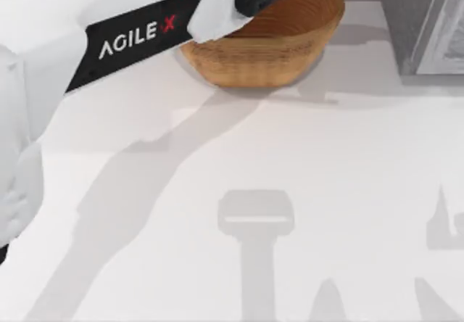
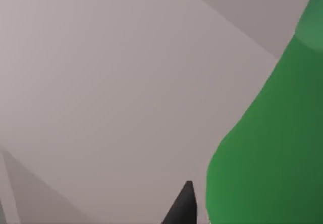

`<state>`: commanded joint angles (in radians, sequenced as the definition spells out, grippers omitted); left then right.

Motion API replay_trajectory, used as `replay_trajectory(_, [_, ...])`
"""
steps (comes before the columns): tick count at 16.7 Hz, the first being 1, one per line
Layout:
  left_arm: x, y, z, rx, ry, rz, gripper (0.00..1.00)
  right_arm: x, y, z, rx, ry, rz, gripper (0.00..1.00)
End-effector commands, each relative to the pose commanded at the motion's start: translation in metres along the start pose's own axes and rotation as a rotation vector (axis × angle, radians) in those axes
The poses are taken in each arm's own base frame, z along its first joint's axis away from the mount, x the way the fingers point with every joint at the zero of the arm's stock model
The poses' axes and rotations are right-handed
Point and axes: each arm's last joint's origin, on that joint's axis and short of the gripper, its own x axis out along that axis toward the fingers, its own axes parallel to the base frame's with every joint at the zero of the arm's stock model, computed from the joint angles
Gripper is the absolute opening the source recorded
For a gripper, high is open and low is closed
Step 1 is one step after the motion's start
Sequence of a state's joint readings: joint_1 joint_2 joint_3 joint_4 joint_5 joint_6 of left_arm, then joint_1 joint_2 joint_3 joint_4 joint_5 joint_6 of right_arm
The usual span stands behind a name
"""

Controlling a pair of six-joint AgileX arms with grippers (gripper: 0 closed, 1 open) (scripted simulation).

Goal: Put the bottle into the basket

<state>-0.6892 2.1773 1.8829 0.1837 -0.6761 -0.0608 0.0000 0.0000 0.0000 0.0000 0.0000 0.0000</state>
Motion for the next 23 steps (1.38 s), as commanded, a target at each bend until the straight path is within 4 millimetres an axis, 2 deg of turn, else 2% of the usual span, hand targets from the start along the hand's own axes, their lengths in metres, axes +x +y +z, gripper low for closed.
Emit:
replay_trajectory(4, [0.032,0.002,-0.024,0.004,0.006,-0.002,0.0,0.0,0.0,0.0,0.0,0.0,0.0,1.0])
replay_trajectory(8, [0.034,0.002,-0.025,0.004,0.005,-0.001,0.0,0.0,0.0,0.0,0.0,0.0,0.0,1.0])
replay_trajectory(21, [0.034,0.002,-0.025,0.004,0.005,-0.001,0.98,0.0,0.0,0.0,0.0,0.0,0.0,1.0])
replay_trajectory(23, [0.034,0.002,-0.025,0.004,0.005,-0.001,1.0,0.0,0.0,0.0,0.0,0.0,0.0,1.0])
